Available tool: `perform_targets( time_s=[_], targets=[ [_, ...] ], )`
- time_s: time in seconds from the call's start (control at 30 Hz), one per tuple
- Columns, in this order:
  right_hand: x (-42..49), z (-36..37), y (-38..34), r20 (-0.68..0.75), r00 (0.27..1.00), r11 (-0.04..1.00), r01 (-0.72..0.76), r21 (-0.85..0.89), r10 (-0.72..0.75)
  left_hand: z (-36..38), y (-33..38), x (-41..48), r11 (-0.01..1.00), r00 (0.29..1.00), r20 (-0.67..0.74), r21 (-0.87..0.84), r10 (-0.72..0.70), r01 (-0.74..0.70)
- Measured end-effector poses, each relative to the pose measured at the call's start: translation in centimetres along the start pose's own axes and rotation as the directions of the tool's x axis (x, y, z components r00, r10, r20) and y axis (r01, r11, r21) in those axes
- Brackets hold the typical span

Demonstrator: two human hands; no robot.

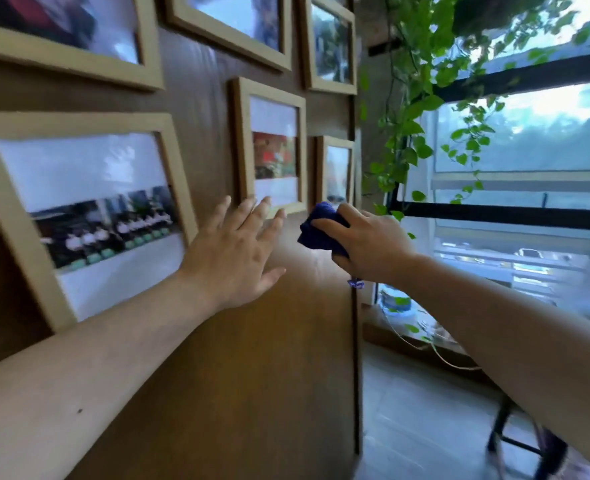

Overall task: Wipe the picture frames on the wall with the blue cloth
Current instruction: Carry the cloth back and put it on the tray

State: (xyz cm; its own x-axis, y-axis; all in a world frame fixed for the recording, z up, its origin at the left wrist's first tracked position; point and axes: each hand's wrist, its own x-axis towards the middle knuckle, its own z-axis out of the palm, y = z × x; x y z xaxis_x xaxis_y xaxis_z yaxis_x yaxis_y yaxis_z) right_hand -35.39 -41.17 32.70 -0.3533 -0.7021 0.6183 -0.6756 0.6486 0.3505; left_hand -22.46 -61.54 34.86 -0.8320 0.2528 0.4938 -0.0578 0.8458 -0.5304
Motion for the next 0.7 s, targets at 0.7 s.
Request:
perform_targets(
  time_s=[0.7],
  targets=[
    [-30.3, -10.6, -1.7, 0.231, 0.663, 0.684, -0.582, -0.441, 0.712, -1.0, 25.2, 3.9, 0.514, 0.626, -0.523, -0.362, 0.578, -0.777]
  ],
)
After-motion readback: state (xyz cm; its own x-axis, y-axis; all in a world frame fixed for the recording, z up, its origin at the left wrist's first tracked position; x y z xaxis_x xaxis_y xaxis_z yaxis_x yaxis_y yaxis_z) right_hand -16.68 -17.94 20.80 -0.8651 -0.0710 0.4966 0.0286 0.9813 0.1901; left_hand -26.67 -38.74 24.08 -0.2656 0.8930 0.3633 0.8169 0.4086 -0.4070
